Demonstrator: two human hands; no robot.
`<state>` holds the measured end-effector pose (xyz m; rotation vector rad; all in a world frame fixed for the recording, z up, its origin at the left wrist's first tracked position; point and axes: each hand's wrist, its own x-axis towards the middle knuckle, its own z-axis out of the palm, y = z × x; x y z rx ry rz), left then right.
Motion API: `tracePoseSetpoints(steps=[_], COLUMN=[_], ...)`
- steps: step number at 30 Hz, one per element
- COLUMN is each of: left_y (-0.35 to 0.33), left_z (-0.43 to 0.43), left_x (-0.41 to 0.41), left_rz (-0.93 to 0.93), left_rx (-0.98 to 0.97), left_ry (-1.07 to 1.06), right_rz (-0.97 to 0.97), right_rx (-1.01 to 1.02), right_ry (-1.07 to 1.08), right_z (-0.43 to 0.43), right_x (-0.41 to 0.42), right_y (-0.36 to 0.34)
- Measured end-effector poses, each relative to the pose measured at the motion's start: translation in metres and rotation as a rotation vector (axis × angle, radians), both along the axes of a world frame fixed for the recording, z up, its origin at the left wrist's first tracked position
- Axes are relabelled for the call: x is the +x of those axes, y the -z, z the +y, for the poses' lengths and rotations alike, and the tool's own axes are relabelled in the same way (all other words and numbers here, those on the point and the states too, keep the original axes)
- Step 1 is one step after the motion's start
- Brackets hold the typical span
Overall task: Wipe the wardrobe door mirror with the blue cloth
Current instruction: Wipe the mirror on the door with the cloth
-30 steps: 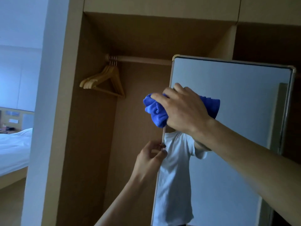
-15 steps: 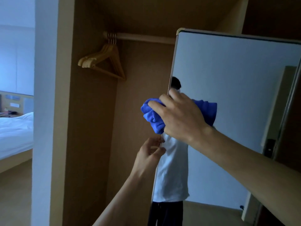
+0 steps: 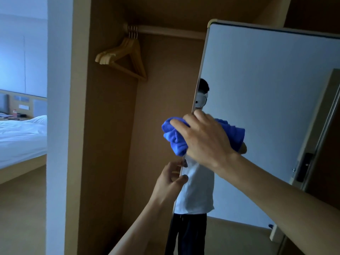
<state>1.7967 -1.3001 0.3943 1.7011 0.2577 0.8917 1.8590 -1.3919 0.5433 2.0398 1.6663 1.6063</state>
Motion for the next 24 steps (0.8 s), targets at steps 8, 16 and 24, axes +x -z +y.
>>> tracePoseSetpoints(steps=[8, 16, 24], left_y=[0.024, 0.042, 0.069], left_z=[-0.004, -0.005, -0.011], left_x=[-0.007, -0.003, -0.007], left_rz=[0.036, 0.082, 0.060], left_rx=[-0.009, -0.116, -0.168], left_ry=[0.055, 0.009, 0.043], right_rz=[-0.020, 0.057, 0.180], right_rx=[0.092, -0.040, -0.133], right_ry=[-0.019, -0.018, -0.037], right_z=[0.005, -0.001, -0.006], right_x=[0.002, 0.001, 0.000], right_y=[-0.015, 0.062, 0.112])
